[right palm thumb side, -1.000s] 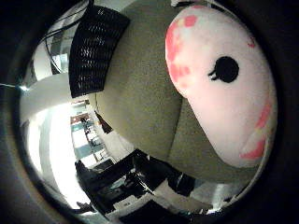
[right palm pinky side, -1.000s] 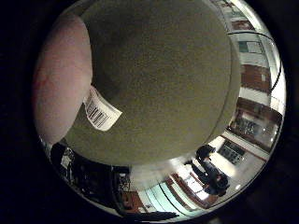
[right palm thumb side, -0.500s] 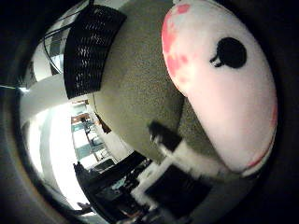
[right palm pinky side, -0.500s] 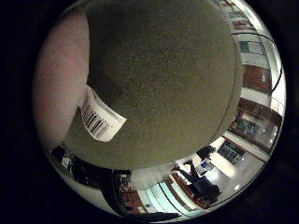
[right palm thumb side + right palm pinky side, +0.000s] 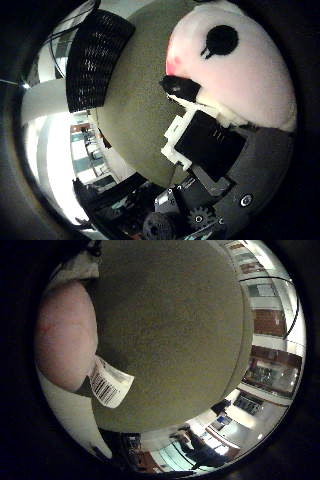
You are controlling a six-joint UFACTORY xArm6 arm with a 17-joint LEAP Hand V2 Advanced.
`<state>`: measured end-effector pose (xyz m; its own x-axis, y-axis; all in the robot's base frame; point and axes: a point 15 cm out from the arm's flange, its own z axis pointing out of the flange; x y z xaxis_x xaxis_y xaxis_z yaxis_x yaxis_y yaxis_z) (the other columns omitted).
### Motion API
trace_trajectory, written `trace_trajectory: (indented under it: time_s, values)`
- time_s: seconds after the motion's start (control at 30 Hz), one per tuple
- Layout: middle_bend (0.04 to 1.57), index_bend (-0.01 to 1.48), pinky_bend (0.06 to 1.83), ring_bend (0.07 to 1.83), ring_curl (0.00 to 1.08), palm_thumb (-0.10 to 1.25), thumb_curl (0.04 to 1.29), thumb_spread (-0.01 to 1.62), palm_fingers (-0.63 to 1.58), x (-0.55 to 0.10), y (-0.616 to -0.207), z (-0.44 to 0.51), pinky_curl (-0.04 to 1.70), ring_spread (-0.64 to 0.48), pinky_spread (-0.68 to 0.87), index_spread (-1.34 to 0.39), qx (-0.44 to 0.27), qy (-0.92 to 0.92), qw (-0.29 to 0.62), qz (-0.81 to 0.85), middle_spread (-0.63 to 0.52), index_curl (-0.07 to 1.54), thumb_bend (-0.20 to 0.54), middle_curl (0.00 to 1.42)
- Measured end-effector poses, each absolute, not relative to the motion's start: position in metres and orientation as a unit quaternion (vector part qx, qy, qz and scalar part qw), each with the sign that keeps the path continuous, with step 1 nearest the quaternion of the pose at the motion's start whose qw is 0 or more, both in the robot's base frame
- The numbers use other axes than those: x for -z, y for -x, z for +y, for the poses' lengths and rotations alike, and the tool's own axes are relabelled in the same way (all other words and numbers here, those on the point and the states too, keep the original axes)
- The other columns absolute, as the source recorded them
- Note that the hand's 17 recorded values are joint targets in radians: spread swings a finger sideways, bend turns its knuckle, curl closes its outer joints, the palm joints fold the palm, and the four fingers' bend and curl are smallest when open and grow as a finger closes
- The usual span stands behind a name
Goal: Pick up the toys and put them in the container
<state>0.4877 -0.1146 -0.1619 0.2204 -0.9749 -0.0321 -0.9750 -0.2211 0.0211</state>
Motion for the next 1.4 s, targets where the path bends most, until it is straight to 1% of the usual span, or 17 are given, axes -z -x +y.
trace_trajectory:
  time_s: [0.1, 0.2, 0.3, 0.53, 0.67, 0.93, 1.17, 1.4]
  values:
    - [1.19, 1.05, 1.50, 1.27, 0.83, 1.12, 0.49, 0.98, 1.05, 0.157, -0.491, -0.116, 0.65, -0.30, -0.20, -0.33, -0.015, 0.781, 0.004, 0.624, -0.23, 0.90, -0.005, 0.96]
    - [1.22, 1.06, 1.51, 1.27, 0.87, 1.15, 0.54, 0.95, 1.04, 0.149, -0.502, -0.120, 0.69, -0.31, -0.19, -0.31, 0.001, 0.783, 0.011, 0.622, -0.21, 0.91, -0.009, 0.97]
    - [1.24, 1.07, 1.51, 1.26, 0.91, 1.15, 0.59, 0.89, 1.03, 0.134, -0.516, -0.129, 0.74, -0.31, -0.19, -0.29, 0.024, 0.781, 0.020, 0.624, -0.19, 0.92, -0.012, 0.96]
    - [1.26, 1.08, 1.46, 1.25, 0.97, 1.13, 0.71, 0.77, 1.04, 0.111, -0.525, -0.136, 0.83, -0.31, -0.18, -0.28, 0.036, 0.778, 0.026, 0.626, -0.17, 0.93, -0.015, 0.94]
    - [1.27, 1.08, 1.43, 1.23, 0.99, 1.11, 0.75, 0.71, 1.04, 0.079, -0.537, -0.141, 0.88, -0.32, -0.18, -0.28, 0.049, 0.777, 0.032, 0.627, -0.16, 0.93, -0.018, 0.92]
    - [1.28, 1.07, 1.37, 1.21, 1.03, 1.10, 0.83, 0.63, 1.05, -0.003, -0.545, -0.120, 0.95, -0.32, -0.19, -0.28, 0.039, 0.786, 0.033, 0.616, -0.16, 0.94, -0.018, 0.91]
    - [1.28, 1.06, 1.33, 1.20, 1.04, 1.09, 0.86, 0.58, 1.06, -0.086, -0.550, -0.087, 0.99, -0.32, -0.19, -0.28, 0.041, 0.797, 0.041, 0.601, -0.16, 0.95, -0.018, 0.91]
    - [1.28, 1.07, 1.31, 1.21, 1.04, 1.07, 0.89, 0.54, 1.07, -0.138, -0.546, -0.032, 1.03, -0.32, -0.20, -0.28, 0.033, 0.815, 0.042, 0.577, -0.16, 0.95, -0.020, 0.91]
